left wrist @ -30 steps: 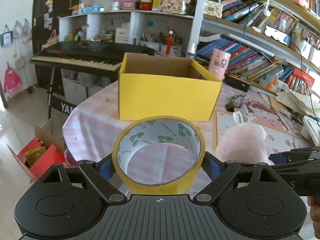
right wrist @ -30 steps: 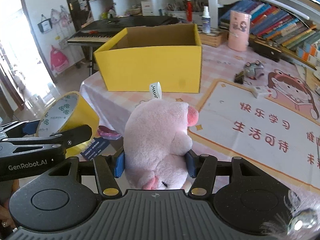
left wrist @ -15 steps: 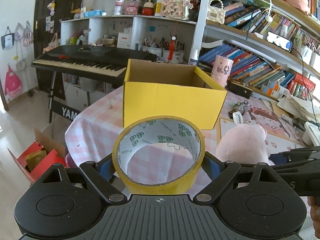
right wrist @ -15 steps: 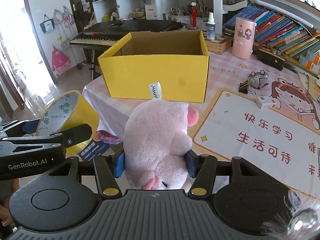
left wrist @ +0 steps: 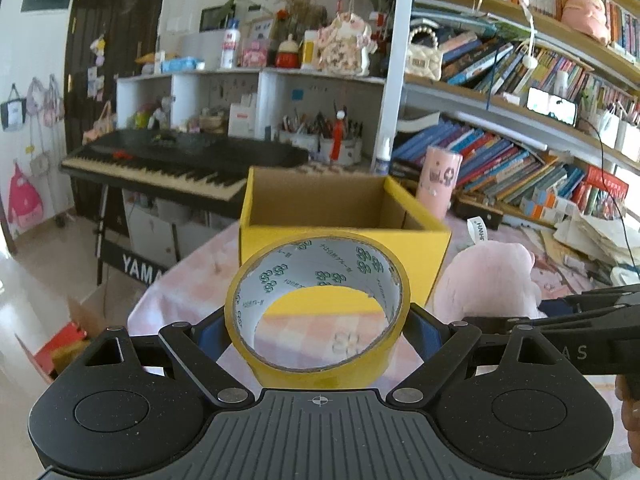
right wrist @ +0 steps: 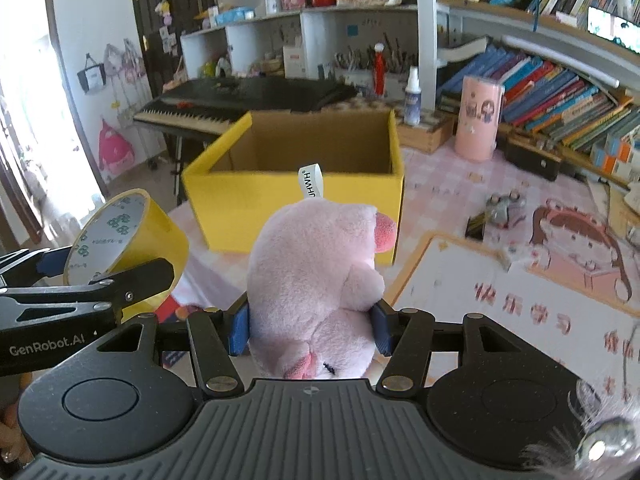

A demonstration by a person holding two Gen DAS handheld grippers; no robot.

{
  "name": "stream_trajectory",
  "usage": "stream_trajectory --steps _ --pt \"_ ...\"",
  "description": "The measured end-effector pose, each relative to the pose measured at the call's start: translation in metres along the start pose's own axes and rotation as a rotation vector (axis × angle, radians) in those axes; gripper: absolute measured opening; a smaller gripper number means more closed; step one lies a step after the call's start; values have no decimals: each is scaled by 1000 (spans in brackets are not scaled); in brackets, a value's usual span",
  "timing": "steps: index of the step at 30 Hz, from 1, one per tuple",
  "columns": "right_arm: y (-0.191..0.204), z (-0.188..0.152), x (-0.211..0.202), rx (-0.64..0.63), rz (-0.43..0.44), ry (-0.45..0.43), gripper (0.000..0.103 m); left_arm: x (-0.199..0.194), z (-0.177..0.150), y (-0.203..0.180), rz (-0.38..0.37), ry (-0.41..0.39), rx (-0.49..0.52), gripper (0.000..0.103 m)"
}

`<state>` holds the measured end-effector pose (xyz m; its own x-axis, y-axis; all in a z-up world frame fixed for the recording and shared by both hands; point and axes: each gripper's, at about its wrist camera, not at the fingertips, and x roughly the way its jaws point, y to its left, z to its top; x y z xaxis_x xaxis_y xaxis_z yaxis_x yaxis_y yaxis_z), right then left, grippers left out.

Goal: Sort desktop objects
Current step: 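Carry the tape roll and pink pig with both tools toward the yellow box, then lower the tape into the box and open the left tool while the right tool holds the pig above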

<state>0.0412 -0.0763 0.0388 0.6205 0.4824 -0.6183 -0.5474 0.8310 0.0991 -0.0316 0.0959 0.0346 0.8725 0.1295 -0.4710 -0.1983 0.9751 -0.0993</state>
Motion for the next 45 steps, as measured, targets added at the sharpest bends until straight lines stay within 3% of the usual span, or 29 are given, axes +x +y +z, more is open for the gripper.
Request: stream_trajectory --steps 9,21,32,45 --pt "-25 49 13 19 11 -97 54 27 41 -7 26 -99 11 90" --pt "-68 114 64 -2 33 -157 54 86 77 -19 102 -128 18 90" --pt "-88 148 104 -39 69 -158 54 141 81 -33 141 -43 56 90" --pt "-86 152 148 -80 118 -77 54 186 70 -35 126 104 71 90"
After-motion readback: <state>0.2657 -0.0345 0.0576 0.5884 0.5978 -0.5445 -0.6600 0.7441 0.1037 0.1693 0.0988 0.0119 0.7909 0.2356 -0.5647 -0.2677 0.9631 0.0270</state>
